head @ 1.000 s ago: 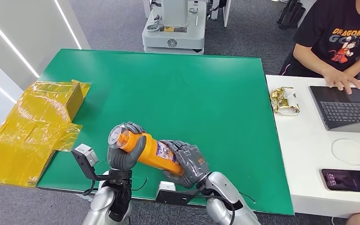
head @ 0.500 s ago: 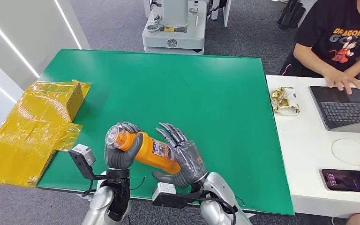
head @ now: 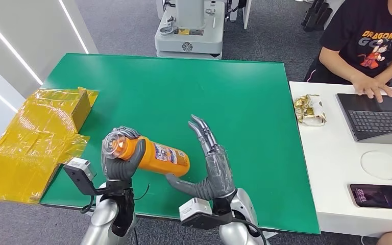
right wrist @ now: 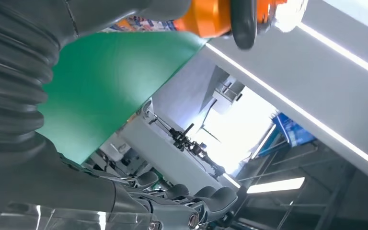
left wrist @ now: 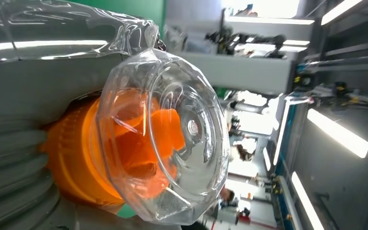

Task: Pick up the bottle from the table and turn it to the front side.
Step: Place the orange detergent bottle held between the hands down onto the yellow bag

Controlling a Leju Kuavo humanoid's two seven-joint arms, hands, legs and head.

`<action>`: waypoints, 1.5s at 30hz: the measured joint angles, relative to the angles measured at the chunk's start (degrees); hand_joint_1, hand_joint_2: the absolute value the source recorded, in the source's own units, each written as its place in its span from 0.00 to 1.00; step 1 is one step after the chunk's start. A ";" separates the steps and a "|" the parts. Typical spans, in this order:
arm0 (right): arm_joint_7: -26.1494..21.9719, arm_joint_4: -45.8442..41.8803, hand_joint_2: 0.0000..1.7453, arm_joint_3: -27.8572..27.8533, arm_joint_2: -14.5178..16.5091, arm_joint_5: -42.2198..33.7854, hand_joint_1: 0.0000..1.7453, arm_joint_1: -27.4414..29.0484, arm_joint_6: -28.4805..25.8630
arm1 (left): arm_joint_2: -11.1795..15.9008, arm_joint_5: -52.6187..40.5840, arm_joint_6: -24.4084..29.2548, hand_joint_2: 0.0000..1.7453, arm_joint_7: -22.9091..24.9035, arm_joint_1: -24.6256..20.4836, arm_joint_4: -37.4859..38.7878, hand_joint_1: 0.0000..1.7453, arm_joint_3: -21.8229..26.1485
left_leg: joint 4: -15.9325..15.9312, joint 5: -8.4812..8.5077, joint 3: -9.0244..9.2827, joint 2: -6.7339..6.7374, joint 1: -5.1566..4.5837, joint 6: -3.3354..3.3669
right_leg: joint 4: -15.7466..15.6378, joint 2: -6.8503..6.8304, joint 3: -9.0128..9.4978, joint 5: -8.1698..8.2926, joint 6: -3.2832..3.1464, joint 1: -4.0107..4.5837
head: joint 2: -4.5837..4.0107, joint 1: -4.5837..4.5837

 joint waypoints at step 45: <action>-7.26 -19.49 1.00 3.70 -3.25 -16.29 0.00 5.73 -12.40 | 35.63 -76.74 14.70 1.00 14.95 -15.21 25.99 1.00 -1.50 | -0.02 0.03 0.04 0.13 0.02 -0.04 | 0.03 0.13 -0.04 0.01 -0.04 0.02 | 0.00 0.01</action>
